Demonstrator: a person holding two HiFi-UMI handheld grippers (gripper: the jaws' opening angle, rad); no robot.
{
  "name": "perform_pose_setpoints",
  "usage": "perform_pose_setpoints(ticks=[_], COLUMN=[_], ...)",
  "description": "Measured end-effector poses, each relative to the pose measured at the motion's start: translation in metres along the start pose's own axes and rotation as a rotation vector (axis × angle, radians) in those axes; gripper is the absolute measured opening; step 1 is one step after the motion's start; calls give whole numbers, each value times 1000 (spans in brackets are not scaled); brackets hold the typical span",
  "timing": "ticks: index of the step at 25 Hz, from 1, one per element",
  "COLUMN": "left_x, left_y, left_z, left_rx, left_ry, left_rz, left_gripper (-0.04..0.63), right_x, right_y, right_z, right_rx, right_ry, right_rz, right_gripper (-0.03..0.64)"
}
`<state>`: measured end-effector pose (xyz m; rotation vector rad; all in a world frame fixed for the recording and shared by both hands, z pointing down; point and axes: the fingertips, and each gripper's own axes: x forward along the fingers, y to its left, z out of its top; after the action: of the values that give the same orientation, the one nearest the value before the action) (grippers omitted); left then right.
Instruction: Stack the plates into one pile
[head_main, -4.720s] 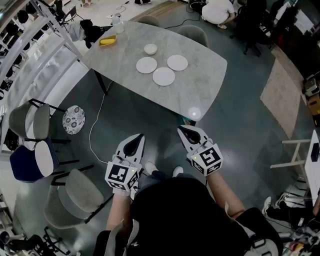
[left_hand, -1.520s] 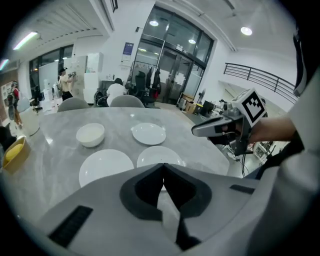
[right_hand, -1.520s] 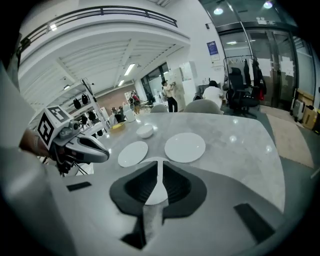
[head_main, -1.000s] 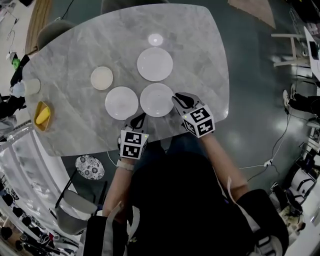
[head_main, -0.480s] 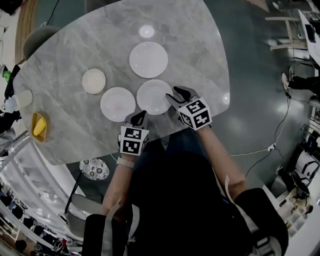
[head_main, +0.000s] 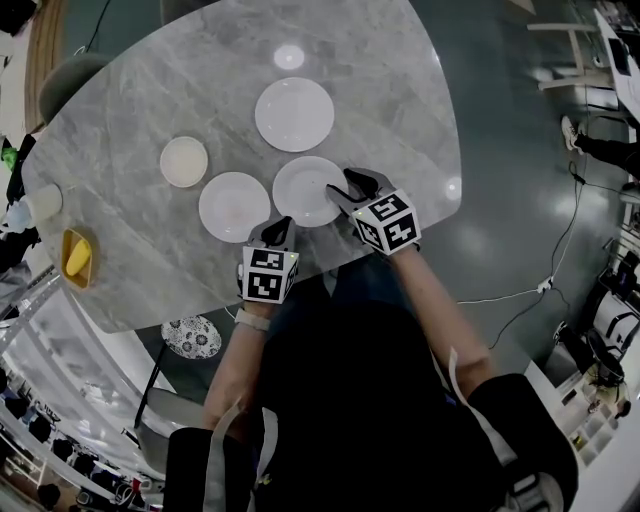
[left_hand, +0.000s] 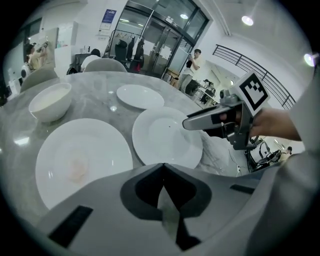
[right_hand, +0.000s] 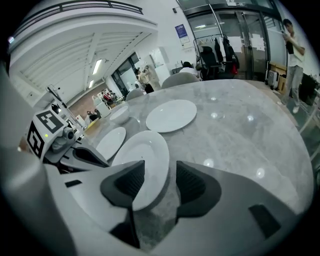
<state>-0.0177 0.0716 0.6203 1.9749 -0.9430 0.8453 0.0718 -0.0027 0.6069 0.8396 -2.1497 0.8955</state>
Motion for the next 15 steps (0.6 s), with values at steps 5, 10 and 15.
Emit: perform_pose_setpoints(ticks=[5, 10, 15], left_x=[4, 4, 3], left_y=[0, -1, 0], left_z=[-4, -4, -3], left_rx=[-14, -20, -31], left_ry=[13, 5, 0], left_rz=[11, 9, 8], left_gripper=[8, 8, 8], right_x=[2, 5, 7], right_y=[5, 8, 10], right_z=[3, 2, 5], right_rx=[31, 51, 80], right_ry=[-8, -12, -19], right_rz=[33, 58, 94], right_gripper=[192, 190, 170])
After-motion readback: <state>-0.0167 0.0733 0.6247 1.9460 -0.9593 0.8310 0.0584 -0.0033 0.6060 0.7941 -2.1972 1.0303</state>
